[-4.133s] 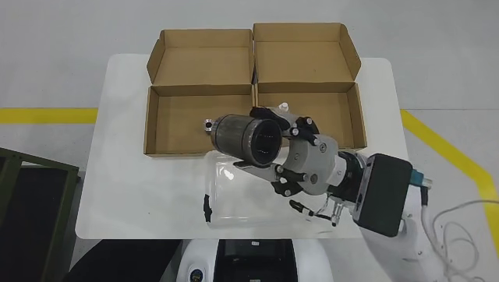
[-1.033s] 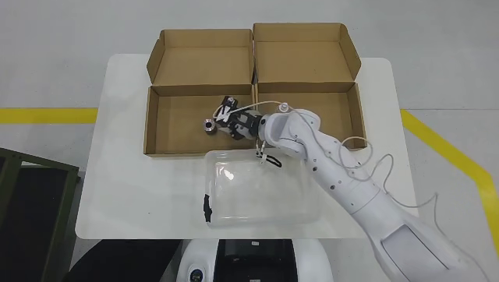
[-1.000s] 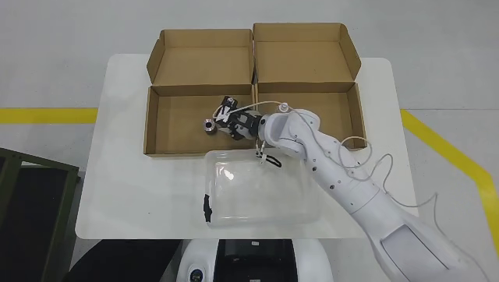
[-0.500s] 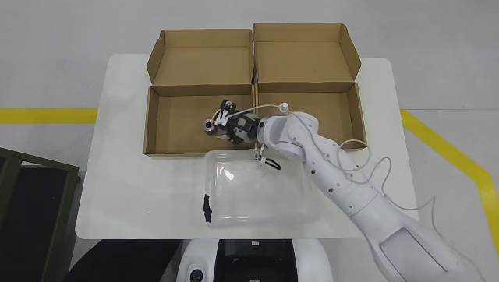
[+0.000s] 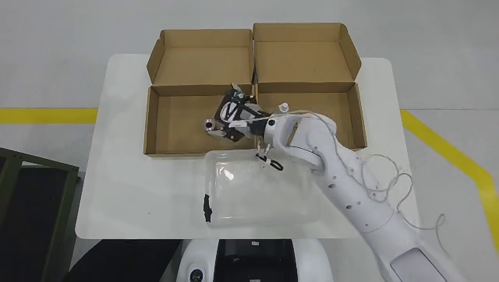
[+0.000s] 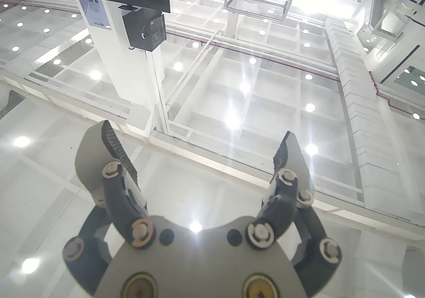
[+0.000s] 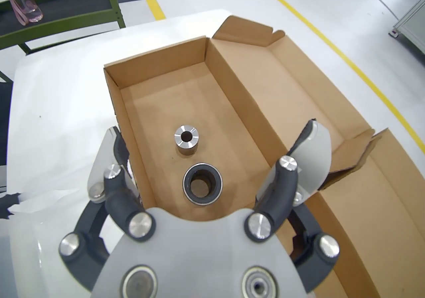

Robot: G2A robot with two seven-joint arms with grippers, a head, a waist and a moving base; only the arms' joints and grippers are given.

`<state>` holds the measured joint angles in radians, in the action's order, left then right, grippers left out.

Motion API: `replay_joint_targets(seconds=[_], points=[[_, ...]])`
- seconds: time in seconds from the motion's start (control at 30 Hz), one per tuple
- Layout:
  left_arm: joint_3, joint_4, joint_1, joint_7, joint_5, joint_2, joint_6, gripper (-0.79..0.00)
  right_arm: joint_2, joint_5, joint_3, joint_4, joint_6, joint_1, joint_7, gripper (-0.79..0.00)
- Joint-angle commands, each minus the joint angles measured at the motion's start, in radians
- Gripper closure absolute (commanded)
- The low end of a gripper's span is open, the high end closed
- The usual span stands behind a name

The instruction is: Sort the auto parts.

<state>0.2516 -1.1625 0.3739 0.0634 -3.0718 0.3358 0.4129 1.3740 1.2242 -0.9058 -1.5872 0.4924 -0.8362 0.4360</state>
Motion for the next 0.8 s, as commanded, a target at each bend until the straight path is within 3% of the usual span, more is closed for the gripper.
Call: replay_joint_targets(seconds=[0.0,0.43,0.77], points=[[0.0,0.0,0.0,0.0,0.0,0.0,0.0,-0.785,-0.011,0.013,-0.037,-0.068,-0.004,-0.043,0.003,-0.785],[0.0,0.0,0.0,0.0,0.0,0.0,0.0,-0.785,-0.081,0.122,-0.307,-0.404,0.025,-0.369,-0.039,-0.785],[0.0,0.0,0.0,0.0,0.0,0.0,0.0,-0.785,-0.119,0.194,-0.537,-0.527,0.023,-0.67,-0.22,-0.785]])
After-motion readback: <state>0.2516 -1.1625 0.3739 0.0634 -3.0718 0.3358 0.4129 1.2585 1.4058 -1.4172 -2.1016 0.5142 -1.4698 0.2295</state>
